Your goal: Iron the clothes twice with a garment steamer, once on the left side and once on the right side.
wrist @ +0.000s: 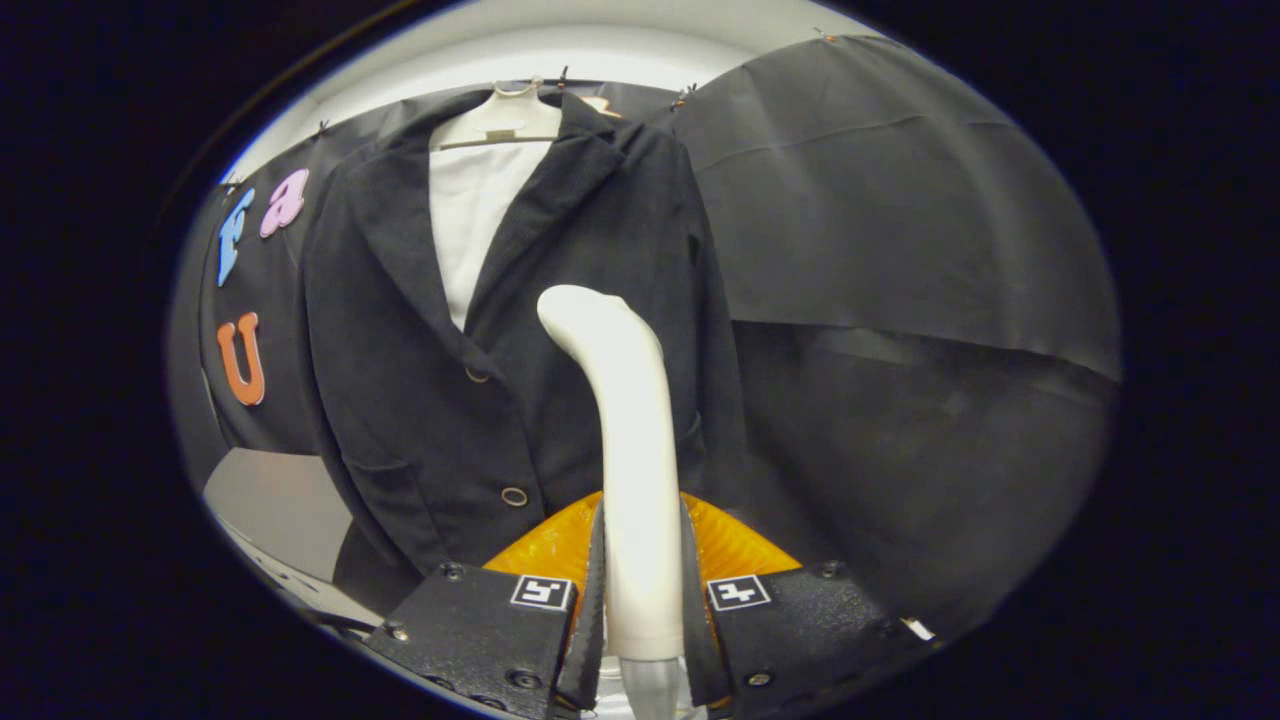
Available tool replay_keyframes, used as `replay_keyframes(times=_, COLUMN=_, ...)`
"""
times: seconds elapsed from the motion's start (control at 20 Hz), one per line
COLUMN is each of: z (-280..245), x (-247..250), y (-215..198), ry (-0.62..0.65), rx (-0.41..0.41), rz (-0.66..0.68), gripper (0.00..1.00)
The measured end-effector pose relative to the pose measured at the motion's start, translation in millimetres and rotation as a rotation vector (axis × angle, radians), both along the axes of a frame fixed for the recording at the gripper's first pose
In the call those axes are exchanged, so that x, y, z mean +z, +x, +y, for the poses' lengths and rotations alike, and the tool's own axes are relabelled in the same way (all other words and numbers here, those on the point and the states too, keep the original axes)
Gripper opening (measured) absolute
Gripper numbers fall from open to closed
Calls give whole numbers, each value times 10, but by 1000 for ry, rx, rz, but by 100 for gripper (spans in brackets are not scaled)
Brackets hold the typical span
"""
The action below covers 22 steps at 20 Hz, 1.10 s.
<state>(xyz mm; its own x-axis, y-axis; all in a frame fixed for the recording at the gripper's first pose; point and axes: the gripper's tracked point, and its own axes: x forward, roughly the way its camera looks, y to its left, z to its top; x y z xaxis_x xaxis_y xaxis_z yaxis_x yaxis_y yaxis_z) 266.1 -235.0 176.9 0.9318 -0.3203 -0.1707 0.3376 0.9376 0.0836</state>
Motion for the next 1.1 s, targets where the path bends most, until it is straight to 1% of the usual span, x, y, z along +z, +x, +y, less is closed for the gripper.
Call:
replay_keyframes(times=0.75, z=34, x=-662, y=-68, ry=12, rx=-1, rz=117, gripper=36)
replay_keyframes(times=1.1, z=40, x=-850, y=-69, ry=17, rx=6, rz=168, gripper=36)
